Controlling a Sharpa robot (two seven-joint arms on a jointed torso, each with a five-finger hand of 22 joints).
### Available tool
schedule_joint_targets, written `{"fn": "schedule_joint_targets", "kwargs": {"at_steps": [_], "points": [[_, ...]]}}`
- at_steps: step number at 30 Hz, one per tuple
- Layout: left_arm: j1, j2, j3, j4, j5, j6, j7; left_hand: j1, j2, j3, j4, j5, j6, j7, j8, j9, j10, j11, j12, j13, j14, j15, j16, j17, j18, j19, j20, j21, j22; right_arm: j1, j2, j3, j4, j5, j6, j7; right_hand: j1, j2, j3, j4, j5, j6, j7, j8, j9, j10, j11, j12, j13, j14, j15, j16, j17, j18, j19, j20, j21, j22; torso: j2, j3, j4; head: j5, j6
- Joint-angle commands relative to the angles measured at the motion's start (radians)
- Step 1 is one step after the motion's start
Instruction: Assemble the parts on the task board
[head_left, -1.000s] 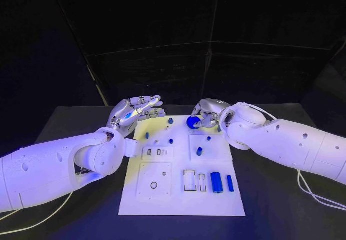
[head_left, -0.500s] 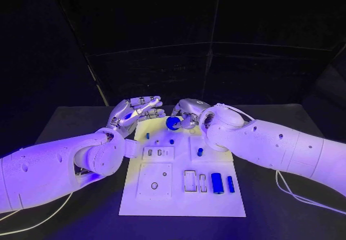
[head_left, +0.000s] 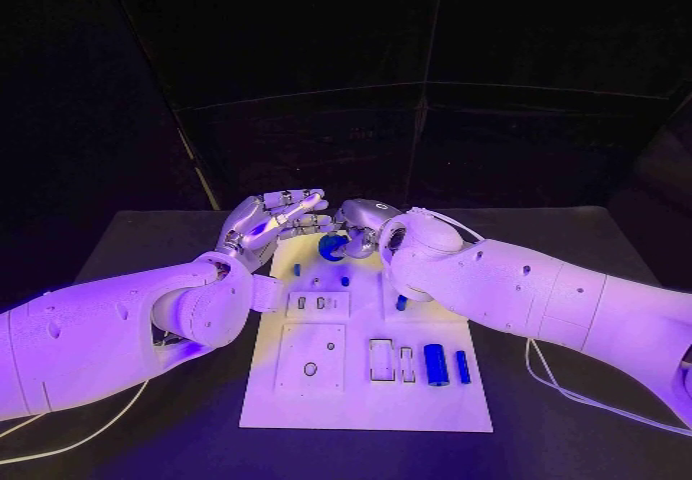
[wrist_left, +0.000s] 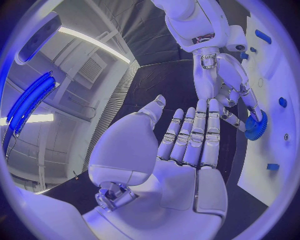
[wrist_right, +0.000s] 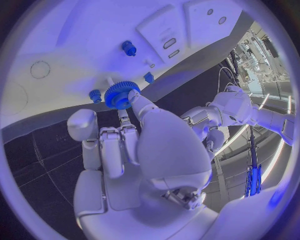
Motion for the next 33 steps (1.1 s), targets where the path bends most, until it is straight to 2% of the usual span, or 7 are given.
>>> {"fn": "schedule_joint_targets", "kwargs": {"at_steps": [1, 6, 15, 21, 29, 31, 33], "points": [[0.003, -0.002, 0.001, 0.001, -0.007, 0.008, 0.008, 0.008, 0.003, -0.002, -0.006, 0.004, 0.002, 0.025, -0.004, -0.001, 0.005, 0.003, -0.004, 0.000, 0.008, 0.000, -0.004, -0.001, 0.014, 0.008, 0.000, 0.003, -0.001, 0.002, 0.009, 0.000, -0.016, -0.004, 0.021, 0.004, -0.008, -0.002, 0.013, 0.006, 0.006, 0.069, -0.023, 0.007, 0.042, -0.003, 0.004, -0.001, 0.099, 0.094, -0.002, 0.004, 0.207, -0.020, -0.004, -0.003, 0.001, -0.001, -0.001, 0.0001, -0.0014, -0.002, -0.003], [0.005, -0.003, 0.001, 0.001, -0.007, 0.007, 0.008, 0.007, 0.003, -0.003, -0.007, 0.004, 0.002, 0.025, -0.004, -0.001, 0.004, 0.003, -0.004, 0.000, 0.008, 0.001, -0.005, -0.001, 0.013, 0.008, 0.001, 0.002, -0.002, 0.001, 0.018, -0.001, -0.032, -0.017, 0.039, -0.001, -0.010, -0.004, 0.015, 0.004, 0.005, 0.067, -0.022, 0.004, 0.042, -0.004, 0.005, -0.002, 0.098, 0.094, -0.001, 0.004, 0.207, -0.020, -0.004, -0.002, 0.001, 0.000, -0.001, 0.0006, 0.0006, -0.002, -0.003], [0.005, -0.004, 0.001, 0.001, -0.007, 0.005, 0.010, 0.007, 0.003, -0.003, -0.007, 0.004, 0.002, 0.025, -0.004, -0.001, 0.004, 0.003, -0.004, 0.000, 0.008, 0.001, -0.005, -0.001, 0.013, 0.008, 0.001, 0.002, -0.002, -0.002, 0.020, -0.001, -0.040, -0.023, 0.085, -0.006, -0.022, -0.012, 0.020, 0.001, 0.001, 0.062, -0.019, -0.004, 0.041, -0.008, 0.008, -0.007, 0.093, 0.094, 0.001, 0.004, 0.209, -0.020, -0.005, 0.000, 0.000, -0.002, -0.001, 0.0015, -0.0002, 0.002, -0.007], [0.006, -0.004, 0.001, 0.001, -0.007, 0.005, 0.010, 0.007, 0.003, -0.003, -0.007, 0.004, 0.002, 0.025, -0.004, -0.001, 0.004, 0.003, -0.004, 0.000, 0.008, 0.001, -0.005, -0.001, 0.013, 0.008, 0.001, 0.002, -0.002, -0.003, 0.022, -0.001, -0.047, -0.034, 0.083, -0.014, -0.033, -0.021, 0.021, -0.001, -0.001, 0.057, -0.016, -0.011, 0.040, -0.014, 0.011, -0.013, 0.087, 0.094, 0.004, 0.004, 0.210, -0.020, -0.006, 0.002, -0.002, -0.004, -0.001, 0.0015, -0.0008, 0.002, -0.009], [0.006, -0.003, 0.001, 0.000, -0.007, 0.008, 0.008, 0.006, 0.002, -0.003, -0.007, 0.004, 0.002, 0.025, -0.005, -0.001, 0.004, 0.003, -0.005, 0.000, 0.008, 0.001, -0.005, -0.001, 0.013, 0.008, 0.001, 0.002, -0.002, -0.003, 0.023, -0.001, -0.052, -0.040, 0.077, -0.010, -0.072, -0.065, 0.003, -0.004, 0.023, -0.018, 0.008, -0.060, 0.035, -0.046, 0.031, -0.048, 0.048, 0.094, 0.020, 0.004, 0.210, -0.018, -0.015, 0.015, -0.011, -0.019, -0.001, 0.0014, -0.0009, 0.002, -0.008], [0.006, -0.003, 0.001, -0.001, -0.007, 0.009, 0.008, 0.006, 0.002, -0.003, -0.007, 0.004, 0.002, 0.025, -0.005, -0.001, 0.004, 0.003, -0.005, 0.000, 0.008, 0.001, -0.005, -0.001, 0.013, 0.008, 0.001, 0.002, -0.002, -0.004, 0.024, -0.001, -0.052, -0.040, 0.080, -0.006, -0.086, -0.073, -0.010, -0.001, -0.009, -0.056, 0.016, -0.083, 0.036, -0.054, 0.040, -0.056, 0.039, 0.094, 0.028, 0.004, 0.211, -0.018, -0.017, 0.022, -0.014, -0.023, -0.001, 0.0013, -0.0013, 0.002, -0.008], [0.006, -0.003, 0.001, -0.001, -0.007, 0.009, 0.008, 0.006, 0.002, -0.003, -0.007, 0.004, 0.002, 0.025, -0.005, -0.001, 0.004, 0.003, -0.005, 0.000, 0.008, 0.001, -0.005, -0.001, 0.013, 0.008, 0.001, 0.002, -0.002, -0.004, 0.025, -0.001, -0.052, -0.040, 0.083, -0.004, -0.101, -0.082, -0.026, 0.005, -0.038, -0.069, 0.020, -0.092, 0.037, -0.059, 0.043, -0.061, 0.033, 0.094, 0.032, 0.005, 0.212, -0.017, -0.018, 0.026, -0.015, -0.025, -0.001, 0.0013, -0.0012, 0.001, -0.008]]}}
